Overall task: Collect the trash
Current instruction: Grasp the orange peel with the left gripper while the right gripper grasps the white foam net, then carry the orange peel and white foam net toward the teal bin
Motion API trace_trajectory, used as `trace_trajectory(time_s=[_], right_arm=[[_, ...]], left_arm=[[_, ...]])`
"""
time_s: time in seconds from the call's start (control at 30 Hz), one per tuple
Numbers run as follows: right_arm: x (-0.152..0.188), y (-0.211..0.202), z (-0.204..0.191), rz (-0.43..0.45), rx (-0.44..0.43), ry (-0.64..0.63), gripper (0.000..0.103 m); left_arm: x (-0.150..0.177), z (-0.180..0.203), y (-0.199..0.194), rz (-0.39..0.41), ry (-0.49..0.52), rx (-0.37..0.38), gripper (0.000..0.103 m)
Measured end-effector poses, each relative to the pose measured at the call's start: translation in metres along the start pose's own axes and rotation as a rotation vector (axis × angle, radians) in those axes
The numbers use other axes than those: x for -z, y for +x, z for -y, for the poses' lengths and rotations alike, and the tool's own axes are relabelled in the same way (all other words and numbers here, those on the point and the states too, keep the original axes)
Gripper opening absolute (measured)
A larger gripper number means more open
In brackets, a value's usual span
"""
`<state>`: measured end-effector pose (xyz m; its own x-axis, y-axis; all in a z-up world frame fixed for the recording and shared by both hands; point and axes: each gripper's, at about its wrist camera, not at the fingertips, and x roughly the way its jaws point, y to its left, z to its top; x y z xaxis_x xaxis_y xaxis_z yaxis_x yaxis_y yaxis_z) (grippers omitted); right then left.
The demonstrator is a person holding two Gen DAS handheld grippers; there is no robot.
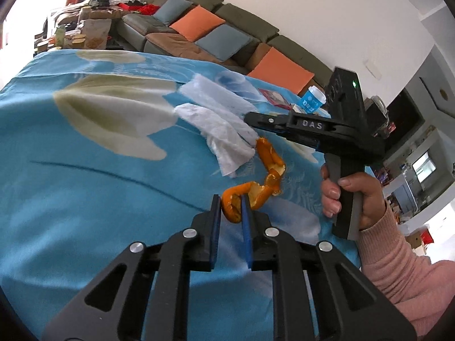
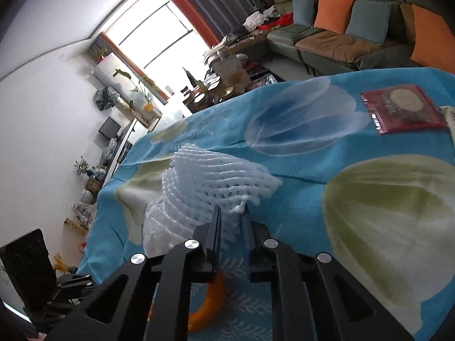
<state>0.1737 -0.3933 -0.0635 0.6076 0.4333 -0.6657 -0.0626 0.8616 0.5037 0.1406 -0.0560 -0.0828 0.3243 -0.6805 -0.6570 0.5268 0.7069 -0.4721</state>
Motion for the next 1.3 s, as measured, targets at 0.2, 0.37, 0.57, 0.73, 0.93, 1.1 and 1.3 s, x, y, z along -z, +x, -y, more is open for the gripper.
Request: trace_trajectory(time_s=[0.2,0.37,0.57,0.73,0.93,1.1,1.3], right_arm=[[0.007,-0.025,0.000,0.089,-0.014,0.005,0.005],[0.012,-0.046,-0.004,0.150,-0.047,0.010,0.005],[0.017,-0.064,-0.021,0.194,-0.104,-0.022,0.005],[0.025,-0.071,-0.038,0.198,-0.160,-0.048,0.005],[0.037,-0.060,-0.065,0.140,-0.243,-0.092,0.005],[0.048,-0.047,-0.089,0.096,-0.290,-0.129,0.005],[0.056,-0.027,-0.118,0.038,-0.330,-0.180,0.005]], left_arm=[[0.007,-0.009,-0.018,0.039,-0.025,-0.007,0.014],[0.017,-0.014,-0.035,0.065,-0.032,-0.021,0.014],[0.019,-0.015,-0.049,0.102,-0.043,-0.039,0.014],[0.030,-0.019,-0.068,0.136,-0.053,-0.061,0.014],[0.040,-0.028,-0.087,0.176,-0.077,-0.093,0.014],[0.048,-0.035,-0.108,0.213,-0.093,-0.136,0.014],[0.061,-0.051,-0.140,0.266,-0.136,-0.186,0.014]])
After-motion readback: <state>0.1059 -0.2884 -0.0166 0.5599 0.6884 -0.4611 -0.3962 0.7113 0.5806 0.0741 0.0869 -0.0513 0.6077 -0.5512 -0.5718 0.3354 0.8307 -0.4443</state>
